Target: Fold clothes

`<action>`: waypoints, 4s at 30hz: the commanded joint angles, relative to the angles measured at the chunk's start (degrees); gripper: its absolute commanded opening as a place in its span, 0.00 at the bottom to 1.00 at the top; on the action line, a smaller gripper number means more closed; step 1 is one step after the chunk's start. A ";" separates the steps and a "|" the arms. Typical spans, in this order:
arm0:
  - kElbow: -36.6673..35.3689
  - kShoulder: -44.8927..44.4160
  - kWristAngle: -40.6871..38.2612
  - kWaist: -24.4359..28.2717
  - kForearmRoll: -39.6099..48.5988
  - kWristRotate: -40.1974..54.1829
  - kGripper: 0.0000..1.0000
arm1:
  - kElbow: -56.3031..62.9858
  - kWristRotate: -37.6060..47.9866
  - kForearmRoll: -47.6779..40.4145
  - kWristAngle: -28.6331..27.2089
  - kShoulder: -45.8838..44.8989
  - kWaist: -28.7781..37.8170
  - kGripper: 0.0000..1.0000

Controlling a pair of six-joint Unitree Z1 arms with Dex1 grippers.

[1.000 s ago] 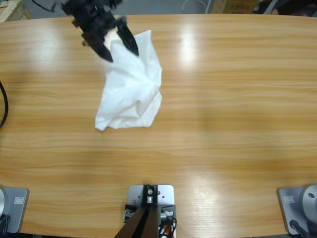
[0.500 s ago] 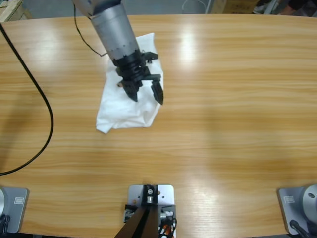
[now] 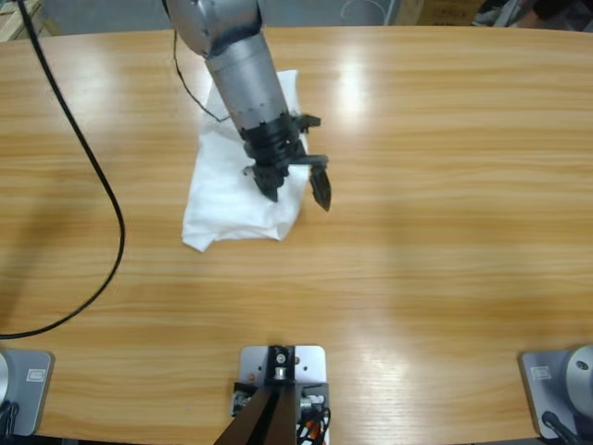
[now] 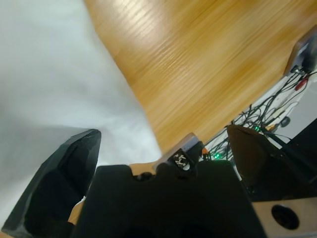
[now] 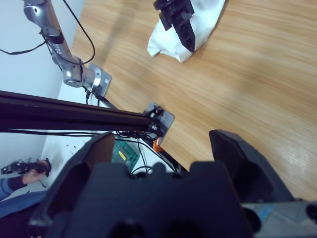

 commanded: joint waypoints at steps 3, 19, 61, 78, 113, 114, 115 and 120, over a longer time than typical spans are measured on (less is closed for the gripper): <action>-0.81 -13.08 5.21 15.35 2.12 1.80 1.00 | -0.60 0.29 1.90 1.03 -0.14 -0.20 0.79; -26.38 -7.93 7.98 14.75 1.77 4.84 1.00 | -15.15 -14.28 6.35 -22.21 7.63 2.09 0.80; 27.44 -22.49 31.68 8.19 -48.58 -2.16 1.00 | -4.97 -15.47 2.43 -27.37 6.42 3.76 0.97; 26.51 -19.01 38.85 7.19 -46.82 -6.73 1.00 | -5.36 -15.28 3.46 -26.81 5.62 4.11 0.96; 17.79 -4.23 40.21 5.26 -40.10 -7.91 1.00 | -0.26 -14.82 0.14 -26.83 5.62 4.34 0.97; 17.37 -3.73 39.87 5.26 -39.65 -7.92 1.00 | -0.19 -14.82 0.14 -26.83 5.62 4.35 0.97; 17.35 -3.47 39.71 5.26 -39.52 -7.92 1.00 | -0.14 -14.82 0.14 -26.83 5.62 4.34 0.96; 17.26 -2.31 38.48 5.78 -39.29 -7.96 1.00 | 0.04 -14.82 0.21 -27.18 5.47 4.32 0.96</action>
